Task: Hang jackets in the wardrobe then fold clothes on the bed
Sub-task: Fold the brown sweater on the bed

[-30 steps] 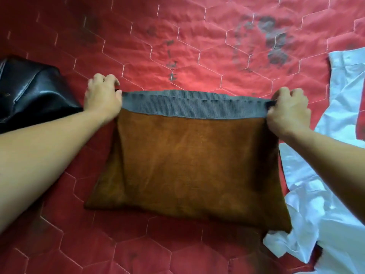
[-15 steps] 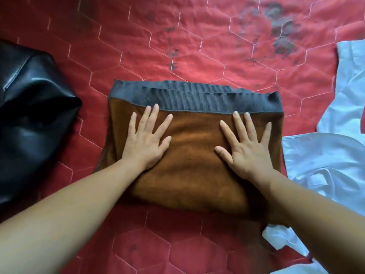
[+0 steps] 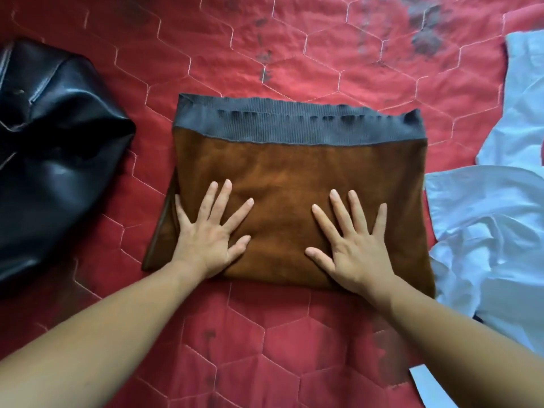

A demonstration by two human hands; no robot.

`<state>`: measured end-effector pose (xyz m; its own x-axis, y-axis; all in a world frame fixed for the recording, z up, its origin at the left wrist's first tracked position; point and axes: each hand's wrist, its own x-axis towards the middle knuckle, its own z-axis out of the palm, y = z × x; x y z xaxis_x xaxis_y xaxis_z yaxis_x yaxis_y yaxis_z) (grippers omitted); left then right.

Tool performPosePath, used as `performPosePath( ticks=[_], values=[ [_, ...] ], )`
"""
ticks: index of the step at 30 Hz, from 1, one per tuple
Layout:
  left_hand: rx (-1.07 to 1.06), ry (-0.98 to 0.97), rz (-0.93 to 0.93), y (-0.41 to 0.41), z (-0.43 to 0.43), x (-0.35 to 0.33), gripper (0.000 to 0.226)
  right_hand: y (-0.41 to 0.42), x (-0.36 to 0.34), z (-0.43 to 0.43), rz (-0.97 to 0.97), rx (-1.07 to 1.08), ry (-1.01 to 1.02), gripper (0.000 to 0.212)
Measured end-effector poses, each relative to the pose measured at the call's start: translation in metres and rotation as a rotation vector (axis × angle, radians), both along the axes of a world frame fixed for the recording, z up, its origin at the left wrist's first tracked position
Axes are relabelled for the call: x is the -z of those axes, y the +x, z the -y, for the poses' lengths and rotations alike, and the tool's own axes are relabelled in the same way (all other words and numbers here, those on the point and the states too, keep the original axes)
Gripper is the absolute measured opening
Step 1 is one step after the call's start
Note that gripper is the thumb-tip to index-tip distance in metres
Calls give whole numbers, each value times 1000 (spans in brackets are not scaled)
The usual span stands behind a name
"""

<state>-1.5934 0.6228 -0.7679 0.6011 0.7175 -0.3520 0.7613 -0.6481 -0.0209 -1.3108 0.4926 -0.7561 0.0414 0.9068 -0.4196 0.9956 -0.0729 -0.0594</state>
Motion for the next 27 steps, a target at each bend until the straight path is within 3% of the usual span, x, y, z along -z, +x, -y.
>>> performPosePath(
  ticks=[6, 14, 18, 21, 25, 27],
  values=[
    [-8, -2, 73, 30, 26, -19, 73, -40, -22, -6, -121, 66, 28, 82],
    [18, -69, 72, 31, 21, -6, 71, -40, -4, -7, -59, -35, 34, 85],
    [-185, 6, 17, -13, 3, -9, 70, 13, -3, 15, 36, 144, 7, 83],
    [-271, -66, 19, -36, -6, -3, 72, 30, 5, 23, 79, 192, -22, 81],
    [-323, -116, 126, -28, -6, -7, 73, 25, 4, 17, 38, 200, 9, 80],
    [-464, -151, 295, -30, -9, -15, 82, 32, 1, 16, 7, 251, 62, 80]
  ],
)
